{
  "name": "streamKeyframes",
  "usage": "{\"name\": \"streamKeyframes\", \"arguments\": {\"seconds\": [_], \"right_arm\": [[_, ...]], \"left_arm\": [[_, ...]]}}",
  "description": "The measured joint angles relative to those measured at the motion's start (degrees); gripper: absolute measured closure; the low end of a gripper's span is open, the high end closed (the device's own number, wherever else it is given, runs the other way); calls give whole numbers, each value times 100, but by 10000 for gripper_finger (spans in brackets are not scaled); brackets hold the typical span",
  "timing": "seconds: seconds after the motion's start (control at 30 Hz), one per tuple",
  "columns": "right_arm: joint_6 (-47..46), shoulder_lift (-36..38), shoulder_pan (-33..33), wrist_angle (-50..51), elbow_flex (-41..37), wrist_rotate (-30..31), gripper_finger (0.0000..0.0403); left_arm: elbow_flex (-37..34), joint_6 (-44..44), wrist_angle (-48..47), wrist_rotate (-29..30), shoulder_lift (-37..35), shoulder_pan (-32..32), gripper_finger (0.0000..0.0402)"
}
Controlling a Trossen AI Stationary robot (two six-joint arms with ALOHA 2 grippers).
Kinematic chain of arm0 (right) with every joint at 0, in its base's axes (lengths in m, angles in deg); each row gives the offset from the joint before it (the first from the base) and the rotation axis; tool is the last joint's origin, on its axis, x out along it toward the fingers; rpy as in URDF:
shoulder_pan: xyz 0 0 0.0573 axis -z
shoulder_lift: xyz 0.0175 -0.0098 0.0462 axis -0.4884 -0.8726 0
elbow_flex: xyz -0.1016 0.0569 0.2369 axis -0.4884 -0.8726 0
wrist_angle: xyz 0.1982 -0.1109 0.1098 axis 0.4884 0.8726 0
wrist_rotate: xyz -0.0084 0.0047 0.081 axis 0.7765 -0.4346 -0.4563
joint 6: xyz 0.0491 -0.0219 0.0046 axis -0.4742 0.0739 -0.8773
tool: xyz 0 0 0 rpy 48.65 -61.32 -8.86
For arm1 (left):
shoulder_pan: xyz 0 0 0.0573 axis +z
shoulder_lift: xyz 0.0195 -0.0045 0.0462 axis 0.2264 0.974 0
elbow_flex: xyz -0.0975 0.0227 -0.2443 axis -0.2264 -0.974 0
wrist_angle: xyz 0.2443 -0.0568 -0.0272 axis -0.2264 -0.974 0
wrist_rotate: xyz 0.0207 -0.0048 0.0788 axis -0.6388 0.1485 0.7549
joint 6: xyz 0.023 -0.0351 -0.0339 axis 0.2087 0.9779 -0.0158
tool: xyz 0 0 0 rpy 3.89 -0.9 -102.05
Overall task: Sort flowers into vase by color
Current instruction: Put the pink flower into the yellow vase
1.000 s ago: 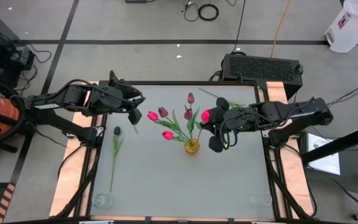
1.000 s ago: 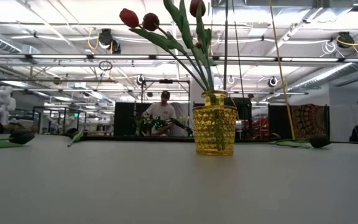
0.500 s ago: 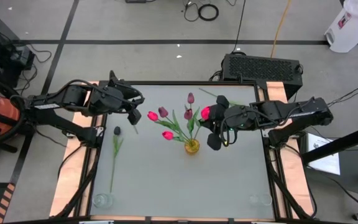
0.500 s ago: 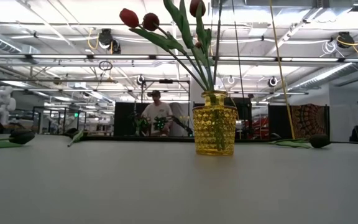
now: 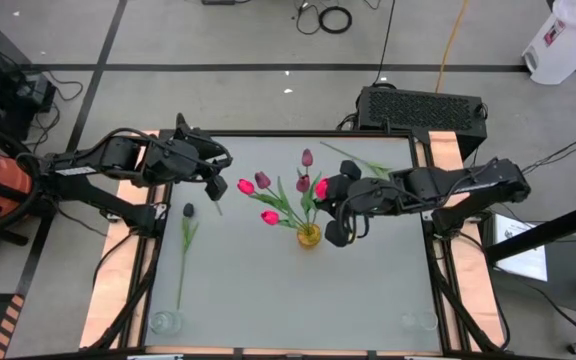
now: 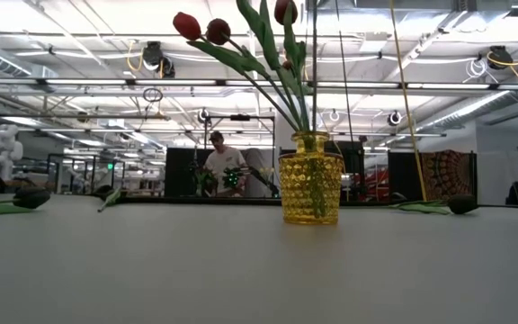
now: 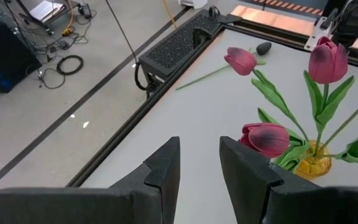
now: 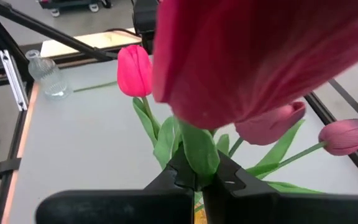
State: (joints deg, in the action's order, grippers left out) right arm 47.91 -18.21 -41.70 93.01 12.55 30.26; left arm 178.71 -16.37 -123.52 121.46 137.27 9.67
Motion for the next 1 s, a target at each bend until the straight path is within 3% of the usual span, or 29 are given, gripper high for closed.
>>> {"name": "streamKeyframes", "arguments": {"seconds": [0.43, 1.0], "right_arm": [[20, -167, -2, 80, 0, -119, 403], [-24, -233, 44, 348, -7, 151, 403]], "left_arm": [[0, 1, 4, -2, 0, 0, 281], [0, 7, 55, -7, 0, 0, 281]]}}
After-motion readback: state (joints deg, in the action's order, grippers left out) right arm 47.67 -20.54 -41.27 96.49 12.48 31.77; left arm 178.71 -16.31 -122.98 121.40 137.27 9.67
